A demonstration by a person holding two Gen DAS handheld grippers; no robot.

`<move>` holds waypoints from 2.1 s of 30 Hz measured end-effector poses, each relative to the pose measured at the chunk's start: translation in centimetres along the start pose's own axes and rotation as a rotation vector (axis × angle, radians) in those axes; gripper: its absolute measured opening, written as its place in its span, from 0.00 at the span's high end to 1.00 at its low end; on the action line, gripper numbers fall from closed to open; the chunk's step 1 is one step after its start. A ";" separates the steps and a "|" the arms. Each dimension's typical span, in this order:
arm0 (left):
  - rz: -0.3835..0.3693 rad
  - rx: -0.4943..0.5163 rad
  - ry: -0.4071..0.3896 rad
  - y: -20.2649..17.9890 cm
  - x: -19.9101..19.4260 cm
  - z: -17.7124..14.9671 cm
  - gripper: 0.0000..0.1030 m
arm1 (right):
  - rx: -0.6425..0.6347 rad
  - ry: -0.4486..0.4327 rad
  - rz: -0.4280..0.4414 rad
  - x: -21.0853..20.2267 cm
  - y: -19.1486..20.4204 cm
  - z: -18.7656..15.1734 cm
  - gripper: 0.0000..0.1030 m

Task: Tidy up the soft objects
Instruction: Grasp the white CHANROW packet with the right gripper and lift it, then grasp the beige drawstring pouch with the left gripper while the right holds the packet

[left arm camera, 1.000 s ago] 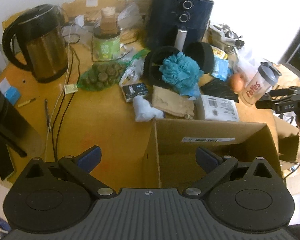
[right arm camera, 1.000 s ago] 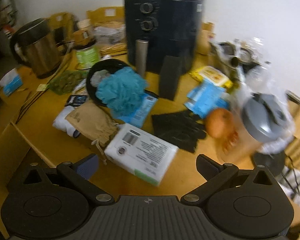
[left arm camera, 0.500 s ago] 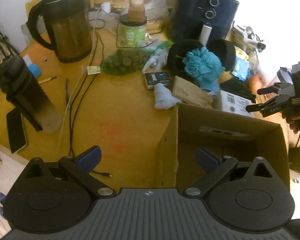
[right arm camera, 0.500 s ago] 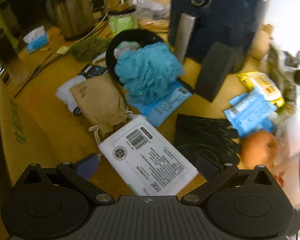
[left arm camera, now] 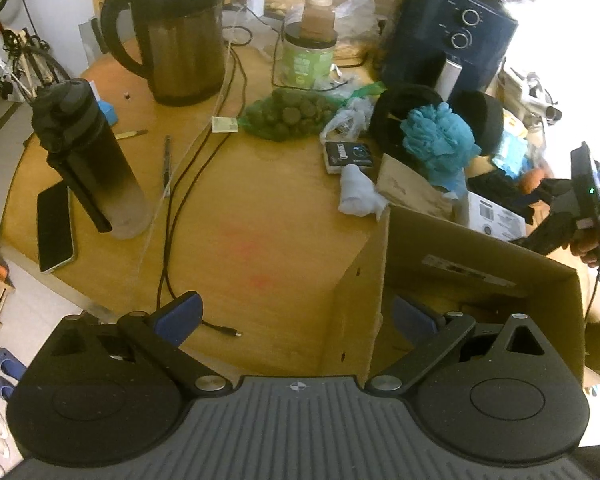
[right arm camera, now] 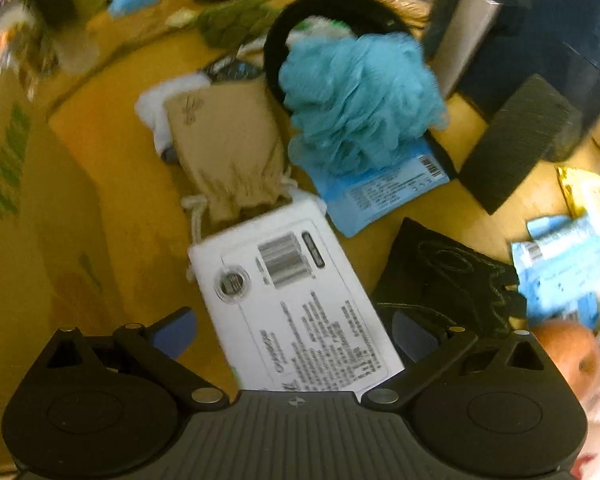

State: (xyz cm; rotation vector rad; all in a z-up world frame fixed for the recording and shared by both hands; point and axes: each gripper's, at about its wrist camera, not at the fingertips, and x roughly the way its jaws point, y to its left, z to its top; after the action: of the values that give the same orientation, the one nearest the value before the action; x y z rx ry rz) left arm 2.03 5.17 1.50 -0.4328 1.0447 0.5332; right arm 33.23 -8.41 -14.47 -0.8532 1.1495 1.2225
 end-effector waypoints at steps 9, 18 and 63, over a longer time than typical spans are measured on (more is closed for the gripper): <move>0.010 -0.012 0.006 -0.2 0.1 0.3 0.00 | -0.139 0.060 -0.060 3.1 1.5 0.0 0.05; -0.016 0.017 -0.008 -0.7 0.4 1.1 0.00 | -0.142 0.030 -0.048 2.1 1.8 -0.3 0.09; -0.339 0.400 -0.106 -6.8 9.3 12.3 0.08 | 0.760 -0.514 -0.280 -17.7 8.2 -10.9 0.09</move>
State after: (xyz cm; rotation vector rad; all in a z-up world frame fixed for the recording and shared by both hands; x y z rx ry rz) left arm 18.30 8.77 -0.86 -0.2158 0.9233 0.0392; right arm 23.74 -21.86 0.68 -0.0973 0.9164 0.6251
